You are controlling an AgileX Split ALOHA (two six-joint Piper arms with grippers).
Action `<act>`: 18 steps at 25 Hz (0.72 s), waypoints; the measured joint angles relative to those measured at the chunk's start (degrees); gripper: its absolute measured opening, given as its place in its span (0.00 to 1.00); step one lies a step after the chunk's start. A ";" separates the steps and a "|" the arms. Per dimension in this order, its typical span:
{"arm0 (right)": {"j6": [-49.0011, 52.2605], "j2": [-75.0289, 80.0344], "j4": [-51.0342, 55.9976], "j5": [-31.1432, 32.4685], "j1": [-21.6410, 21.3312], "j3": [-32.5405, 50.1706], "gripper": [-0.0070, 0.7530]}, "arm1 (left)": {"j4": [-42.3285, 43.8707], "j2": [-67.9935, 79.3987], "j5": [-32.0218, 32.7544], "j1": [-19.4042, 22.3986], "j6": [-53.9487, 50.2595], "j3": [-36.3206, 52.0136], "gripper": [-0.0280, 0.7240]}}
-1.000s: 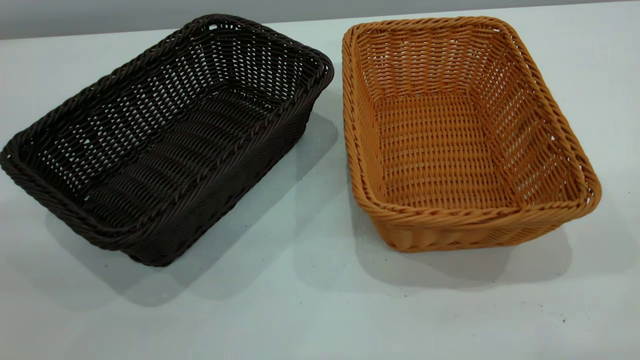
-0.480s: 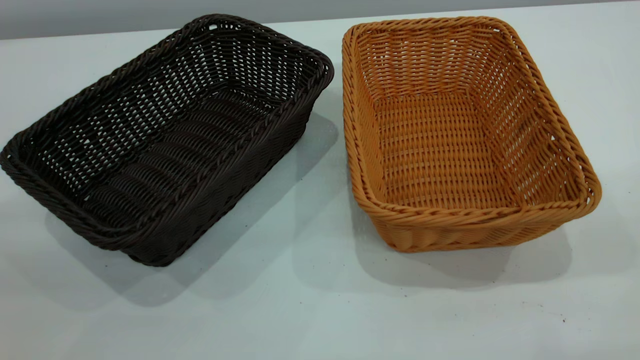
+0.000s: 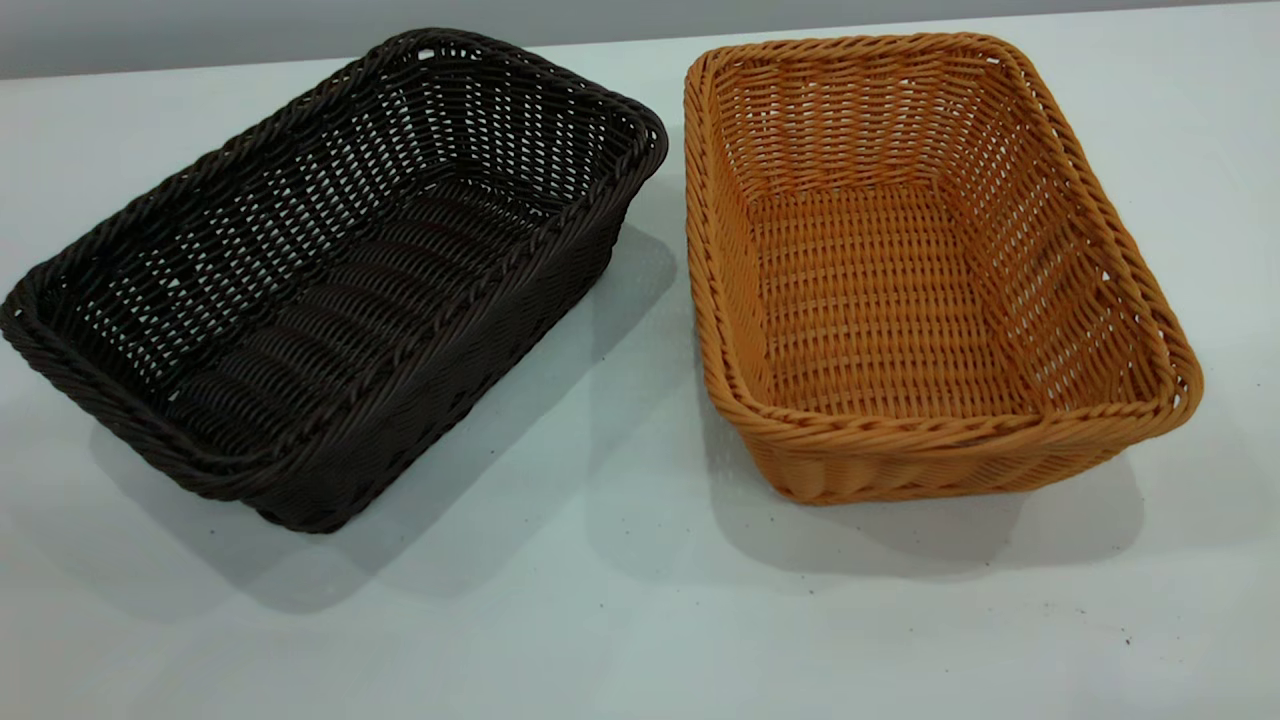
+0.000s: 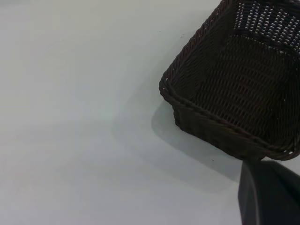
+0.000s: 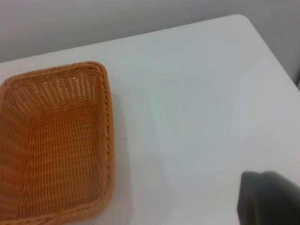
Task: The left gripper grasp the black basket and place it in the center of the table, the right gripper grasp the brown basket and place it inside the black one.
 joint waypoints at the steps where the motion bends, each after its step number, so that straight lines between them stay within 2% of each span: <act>1: 0.00 0.00 0.00 0.00 0.00 0.00 0.01 | 0.00 0.00 0.00 0.00 0.00 0.00 0.04; 18: 2.37 0.00 2.49 -0.88 0.00 0.00 0.01 | -1.50 0.00 -0.74 -0.04 0.00 0.00 0.04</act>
